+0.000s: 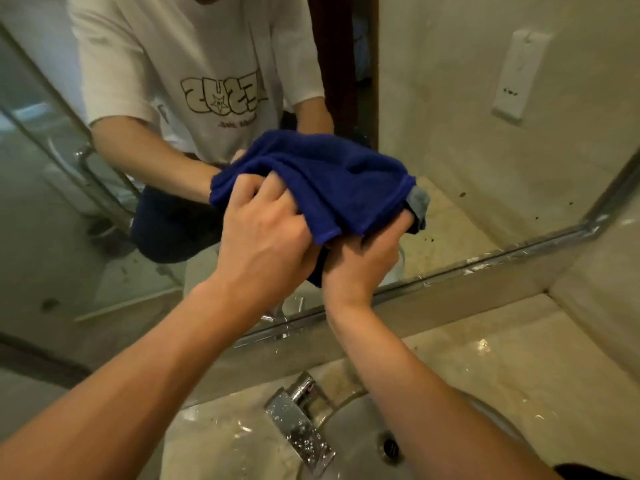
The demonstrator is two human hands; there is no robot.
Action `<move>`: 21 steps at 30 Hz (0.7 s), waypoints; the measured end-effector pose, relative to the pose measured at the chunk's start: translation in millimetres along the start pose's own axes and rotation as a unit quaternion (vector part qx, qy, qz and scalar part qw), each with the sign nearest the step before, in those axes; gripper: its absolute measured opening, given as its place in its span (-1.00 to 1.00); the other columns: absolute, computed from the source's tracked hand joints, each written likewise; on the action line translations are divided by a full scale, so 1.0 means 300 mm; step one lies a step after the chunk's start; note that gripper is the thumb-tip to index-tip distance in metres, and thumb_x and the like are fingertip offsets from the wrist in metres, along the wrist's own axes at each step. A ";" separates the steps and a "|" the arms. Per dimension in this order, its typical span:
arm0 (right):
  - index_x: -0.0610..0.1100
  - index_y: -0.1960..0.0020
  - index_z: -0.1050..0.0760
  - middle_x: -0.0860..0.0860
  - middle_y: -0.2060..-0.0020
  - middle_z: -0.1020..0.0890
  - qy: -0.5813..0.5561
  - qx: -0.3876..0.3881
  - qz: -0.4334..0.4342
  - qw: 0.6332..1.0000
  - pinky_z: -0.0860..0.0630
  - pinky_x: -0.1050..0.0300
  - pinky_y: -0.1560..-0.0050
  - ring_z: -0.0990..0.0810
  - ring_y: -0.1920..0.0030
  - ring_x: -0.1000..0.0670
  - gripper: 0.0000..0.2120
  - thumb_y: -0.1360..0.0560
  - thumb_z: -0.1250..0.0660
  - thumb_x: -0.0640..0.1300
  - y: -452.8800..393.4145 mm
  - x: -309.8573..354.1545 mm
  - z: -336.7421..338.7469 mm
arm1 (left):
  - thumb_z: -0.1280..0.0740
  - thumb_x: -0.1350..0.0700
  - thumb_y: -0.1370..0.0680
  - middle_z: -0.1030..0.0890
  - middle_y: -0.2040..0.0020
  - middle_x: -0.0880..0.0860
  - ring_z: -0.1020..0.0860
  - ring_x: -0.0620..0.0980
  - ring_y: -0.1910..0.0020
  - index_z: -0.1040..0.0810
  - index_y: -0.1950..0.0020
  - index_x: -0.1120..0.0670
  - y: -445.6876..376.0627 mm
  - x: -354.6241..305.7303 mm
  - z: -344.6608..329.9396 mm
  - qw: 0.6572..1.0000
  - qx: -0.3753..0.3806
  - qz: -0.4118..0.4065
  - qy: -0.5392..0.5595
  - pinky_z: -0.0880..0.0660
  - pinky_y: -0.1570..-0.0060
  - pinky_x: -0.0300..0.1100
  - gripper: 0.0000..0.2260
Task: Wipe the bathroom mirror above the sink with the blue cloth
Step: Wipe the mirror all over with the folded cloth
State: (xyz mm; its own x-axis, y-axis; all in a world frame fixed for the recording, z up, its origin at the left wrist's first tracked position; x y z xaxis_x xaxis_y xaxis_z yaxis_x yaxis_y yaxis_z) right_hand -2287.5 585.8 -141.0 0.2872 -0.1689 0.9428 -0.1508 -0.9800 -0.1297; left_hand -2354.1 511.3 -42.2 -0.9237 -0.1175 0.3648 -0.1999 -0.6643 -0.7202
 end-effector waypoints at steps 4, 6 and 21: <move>0.03 -0.25 -0.33 0.14 0.13 -0.57 -0.003 0.123 0.011 0.992 -0.43 0.45 0.17 -0.55 0.19 0.29 -0.69 -0.57 -0.24 -0.22 0.210 -0.031 -0.146 | -0.23 0.00 -0.57 -0.62 0.17 0.16 -0.44 0.16 0.07 -0.58 0.11 0.15 0.238 0.187 0.083 0.993 0.022 0.119 -0.010 -0.27 0.11 0.01 -0.74; 0.05 -0.16 -0.35 0.18 0.13 -0.55 -0.004 0.200 -0.017 0.980 -0.43 0.47 0.14 -0.55 0.15 0.33 -0.73 -0.58 -0.24 -0.27 0.313 -0.055 -0.216 | -0.28 -0.04 -0.54 -0.62 0.17 0.16 -0.51 0.19 0.10 -0.59 0.10 0.17 0.351 0.282 0.112 0.975 0.049 0.216 0.020 -0.32 0.11 0.02 -0.73; -0.20 -0.30 -0.37 0.21 0.11 -0.50 0.047 0.085 -0.019 0.995 -0.38 0.53 0.17 -0.52 0.17 0.33 -0.73 -0.61 -0.22 -0.21 0.190 -0.047 -0.111 | -0.35 -0.27 -0.44 -0.58 0.31 -0.14 -0.54 -0.14 0.30 -0.62 0.17 -0.03 0.280 0.185 0.037 0.879 0.030 0.426 0.212 -0.38 0.27 -0.21 -0.69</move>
State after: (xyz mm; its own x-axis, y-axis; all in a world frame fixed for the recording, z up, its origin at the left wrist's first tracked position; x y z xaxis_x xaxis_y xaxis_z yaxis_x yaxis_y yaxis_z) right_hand -2331.8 535.8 -151.4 0.1988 -0.1283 0.9716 0.0233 -0.9905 -0.1355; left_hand -2418.6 440.8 -75.8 -0.7714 -0.3139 -0.5536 0.6290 -0.5077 -0.5887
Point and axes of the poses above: each hand's wrist, its own y-axis away from the middle knuckle, its own z-axis out of the back of the hand, x = y × z, the point moved 8 cm from there along -y, towards the middle knuckle
